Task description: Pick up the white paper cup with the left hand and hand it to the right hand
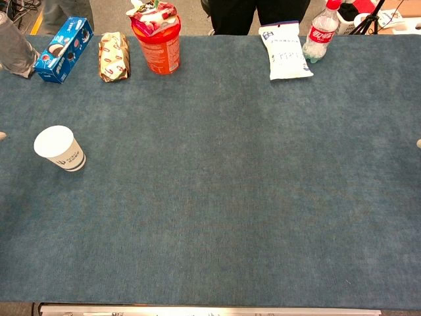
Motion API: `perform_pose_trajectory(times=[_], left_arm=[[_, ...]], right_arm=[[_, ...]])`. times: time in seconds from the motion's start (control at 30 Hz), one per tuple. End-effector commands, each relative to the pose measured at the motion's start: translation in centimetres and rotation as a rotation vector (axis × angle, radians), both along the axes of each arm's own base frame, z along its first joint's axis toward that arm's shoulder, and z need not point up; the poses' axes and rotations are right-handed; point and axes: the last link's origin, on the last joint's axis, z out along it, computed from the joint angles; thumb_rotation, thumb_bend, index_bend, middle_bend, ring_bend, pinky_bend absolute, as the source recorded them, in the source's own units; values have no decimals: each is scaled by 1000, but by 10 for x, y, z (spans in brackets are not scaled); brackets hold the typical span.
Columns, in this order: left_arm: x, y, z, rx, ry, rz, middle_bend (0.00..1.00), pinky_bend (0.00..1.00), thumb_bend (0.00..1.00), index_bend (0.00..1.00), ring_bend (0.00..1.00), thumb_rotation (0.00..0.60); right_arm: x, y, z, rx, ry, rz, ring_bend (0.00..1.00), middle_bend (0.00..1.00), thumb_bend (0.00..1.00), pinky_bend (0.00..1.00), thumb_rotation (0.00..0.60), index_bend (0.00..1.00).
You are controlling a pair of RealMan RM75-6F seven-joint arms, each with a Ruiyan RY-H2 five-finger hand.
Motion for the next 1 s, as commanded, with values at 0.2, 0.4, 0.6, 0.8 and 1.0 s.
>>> perform_pose_trajectory(times=[0.2,0.4,0.6,0.8,1.0], left_arm=[[2,-2,-4,-86,9,4,146,453,81,195,178,600],[14,6,-6,-111,22,-37,83,453,79,165,173,600],[19,12,-15,-269,96,10,0,369,11,1,35,600],[26,21,-21,-388,237,49,0,173,0,0,0,600],[31,27,-30,-453,282,96,0,135,0,0,0,600]], right_arm=[[2,-3,-6,6,-19,19,229,211,0,327,600,136],[0,-4,0,-14,-26,17,229,211,0,327,600,135],[-1,-2,4,-18,-20,16,229,211,0,327,600,136],[-7,0,4,-14,-15,2,229,211,0,327,600,136],[-8,-2,3,-11,-18,-1,229,211,0,327,600,135]])
